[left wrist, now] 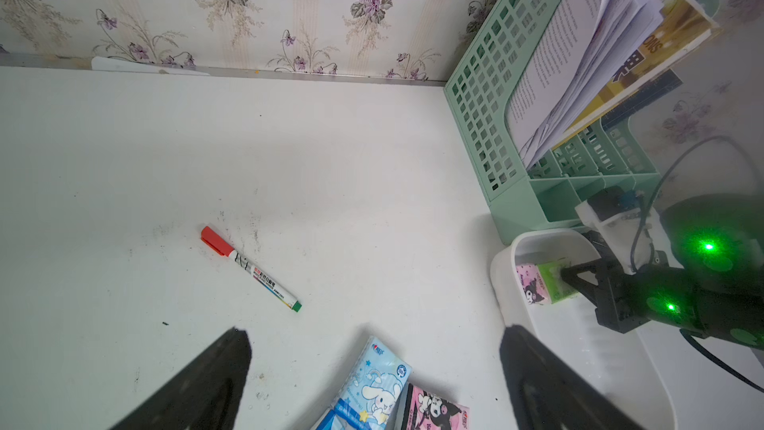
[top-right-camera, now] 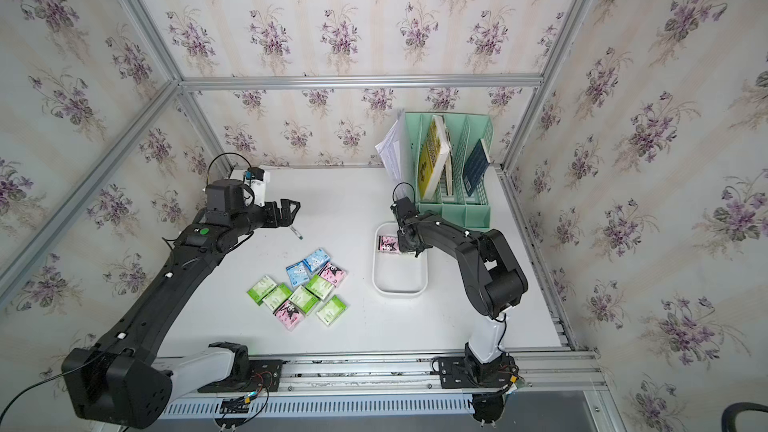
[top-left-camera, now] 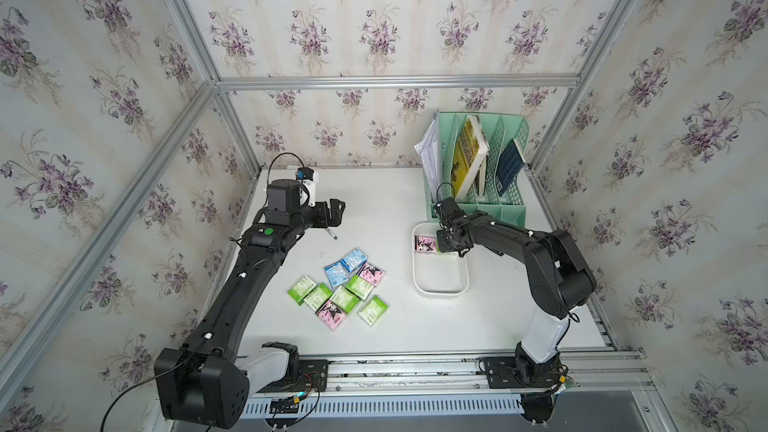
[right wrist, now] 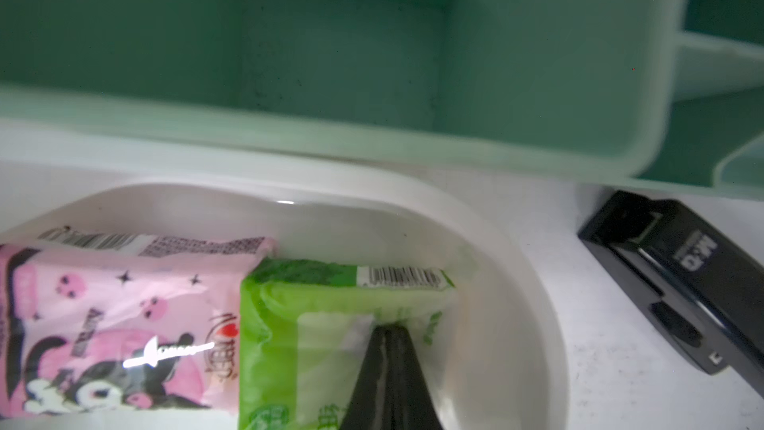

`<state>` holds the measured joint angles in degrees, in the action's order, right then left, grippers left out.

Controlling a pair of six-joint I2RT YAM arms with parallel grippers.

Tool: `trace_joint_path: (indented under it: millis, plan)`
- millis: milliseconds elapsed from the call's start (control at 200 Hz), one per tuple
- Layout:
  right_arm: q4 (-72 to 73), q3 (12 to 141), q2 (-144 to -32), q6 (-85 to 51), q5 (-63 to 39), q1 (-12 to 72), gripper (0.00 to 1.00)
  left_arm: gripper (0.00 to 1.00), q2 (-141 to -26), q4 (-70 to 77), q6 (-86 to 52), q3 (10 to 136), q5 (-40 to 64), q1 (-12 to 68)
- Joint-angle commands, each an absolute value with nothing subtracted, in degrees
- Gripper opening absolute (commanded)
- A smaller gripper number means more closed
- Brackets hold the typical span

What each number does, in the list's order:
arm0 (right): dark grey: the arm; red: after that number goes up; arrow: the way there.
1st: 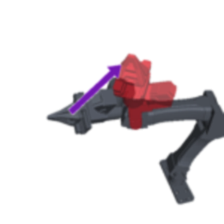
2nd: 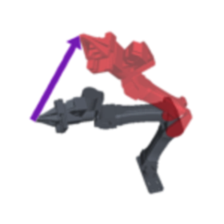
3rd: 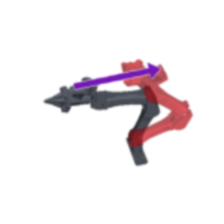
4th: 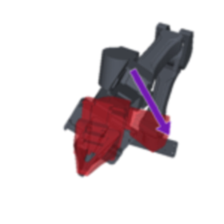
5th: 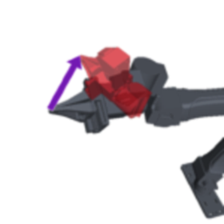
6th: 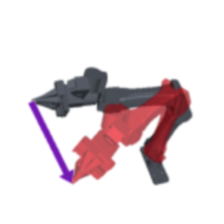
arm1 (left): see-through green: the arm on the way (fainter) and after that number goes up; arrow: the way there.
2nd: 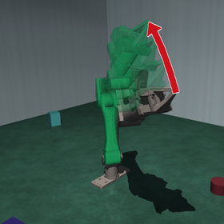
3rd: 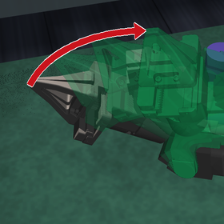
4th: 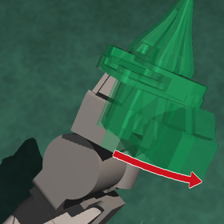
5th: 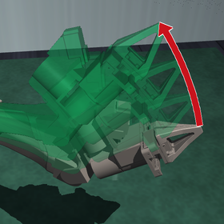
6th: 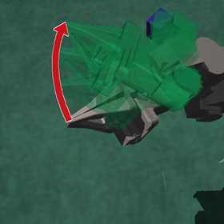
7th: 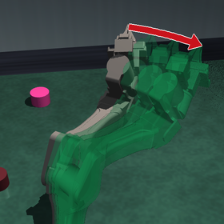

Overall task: Put the pocket tissues into the storage box
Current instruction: Place the pocket tissues in the storage box.

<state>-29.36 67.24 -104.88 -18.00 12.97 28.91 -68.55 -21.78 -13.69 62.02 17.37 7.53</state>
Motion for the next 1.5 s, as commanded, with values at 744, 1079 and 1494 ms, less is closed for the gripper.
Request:
trace_joint_path:
  millis: [744,1079,1494]
  plan:
    - [-17.3,73.7,-99.4,-9.4,-10.1,42.1,0.54,0.99,-66.4,-18.0,-20.7,61.2,19.4,7.5]
    - [-21.0,79.4,-109.6,-3.3,-22.9,45.3,0.6,0.99,-64.2,-17.6,-21.5,59.3,18.8,7.5]
    - [-25.1,81.9,-117.3,-0.6,-24.7,46.8,0.58,0.99,-63.9,-17.5,-21.3,58.7,18.6,7.4]
